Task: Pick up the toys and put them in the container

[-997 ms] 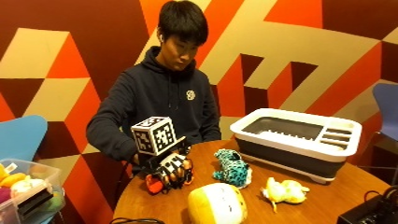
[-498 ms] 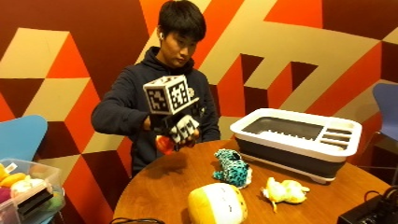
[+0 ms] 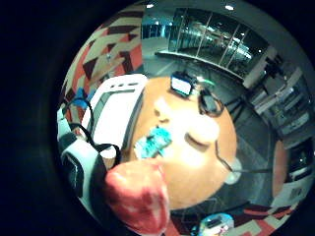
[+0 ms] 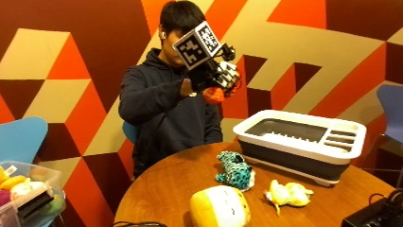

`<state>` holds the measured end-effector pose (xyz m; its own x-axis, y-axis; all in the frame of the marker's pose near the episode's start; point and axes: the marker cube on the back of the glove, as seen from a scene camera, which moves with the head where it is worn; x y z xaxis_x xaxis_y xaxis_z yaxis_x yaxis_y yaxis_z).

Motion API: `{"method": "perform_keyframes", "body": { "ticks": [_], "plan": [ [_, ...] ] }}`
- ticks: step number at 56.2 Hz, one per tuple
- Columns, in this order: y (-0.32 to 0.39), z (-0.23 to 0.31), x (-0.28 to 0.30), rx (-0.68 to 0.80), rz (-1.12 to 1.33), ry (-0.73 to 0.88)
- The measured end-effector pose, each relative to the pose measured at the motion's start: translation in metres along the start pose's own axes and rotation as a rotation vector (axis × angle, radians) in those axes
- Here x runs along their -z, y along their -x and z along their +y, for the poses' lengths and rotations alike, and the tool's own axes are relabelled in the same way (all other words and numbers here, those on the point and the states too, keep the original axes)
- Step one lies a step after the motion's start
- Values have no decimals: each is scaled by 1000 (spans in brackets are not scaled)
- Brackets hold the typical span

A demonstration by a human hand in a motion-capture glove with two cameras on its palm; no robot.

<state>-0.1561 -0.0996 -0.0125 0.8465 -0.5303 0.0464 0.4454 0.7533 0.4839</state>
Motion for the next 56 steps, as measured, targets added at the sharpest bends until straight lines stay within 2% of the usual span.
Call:
{"method": "perform_keyframes", "body": {
  "ticks": [2, 4, 10, 17, 23, 35, 43, 56],
  "plan": [
    [12, -11, -7, -103, -56, -32],
    [20, -21, -14, -134, -94, -60],
    [36, -49, -40, -150, -176, -165],
    [70, -73, -79, -94, -316, -237],
    [100, -84, -125, -62, -362, -167],
    [110, -88, -179, -41, -305, 161],
    [99, -85, -178, -22, -238, 228],
    [36, -67, -127, -97, -207, 178]
  ]
}}
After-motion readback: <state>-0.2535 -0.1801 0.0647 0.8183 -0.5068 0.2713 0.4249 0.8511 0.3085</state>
